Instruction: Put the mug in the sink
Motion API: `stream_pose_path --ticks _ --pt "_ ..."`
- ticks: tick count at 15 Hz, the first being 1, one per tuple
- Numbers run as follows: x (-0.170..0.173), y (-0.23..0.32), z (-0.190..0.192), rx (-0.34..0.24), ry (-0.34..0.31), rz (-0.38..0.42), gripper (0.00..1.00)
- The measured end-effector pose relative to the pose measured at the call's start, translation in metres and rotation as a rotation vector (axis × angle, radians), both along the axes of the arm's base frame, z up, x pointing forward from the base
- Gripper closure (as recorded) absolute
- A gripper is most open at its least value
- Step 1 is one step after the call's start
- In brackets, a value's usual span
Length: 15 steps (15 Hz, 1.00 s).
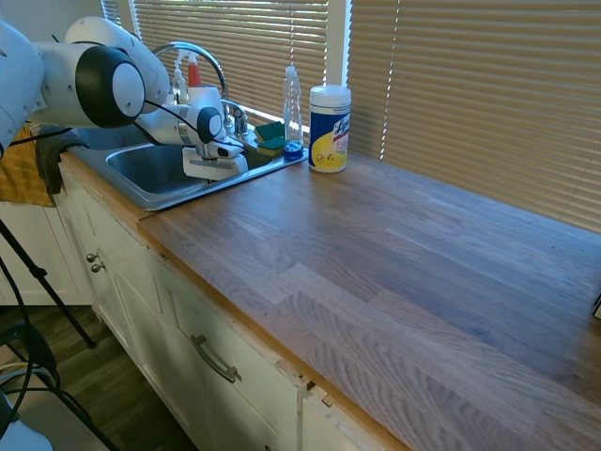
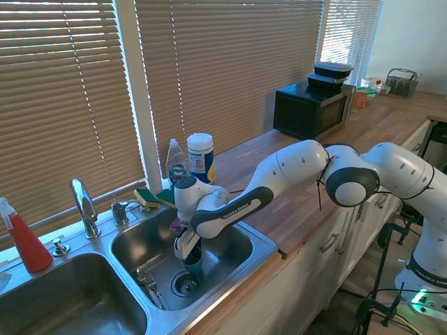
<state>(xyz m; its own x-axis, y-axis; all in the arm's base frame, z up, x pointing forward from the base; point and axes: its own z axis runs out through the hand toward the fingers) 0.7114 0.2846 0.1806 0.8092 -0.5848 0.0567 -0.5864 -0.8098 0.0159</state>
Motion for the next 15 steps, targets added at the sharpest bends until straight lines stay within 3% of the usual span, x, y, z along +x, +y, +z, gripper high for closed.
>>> stream_pose_path --ticks 10,15 --pt "0.007 -0.006 0.004 -0.024 -0.017 0.000 0.00" --pt "0.016 -0.010 0.048 -0.046 -0.069 0.006 0.00"
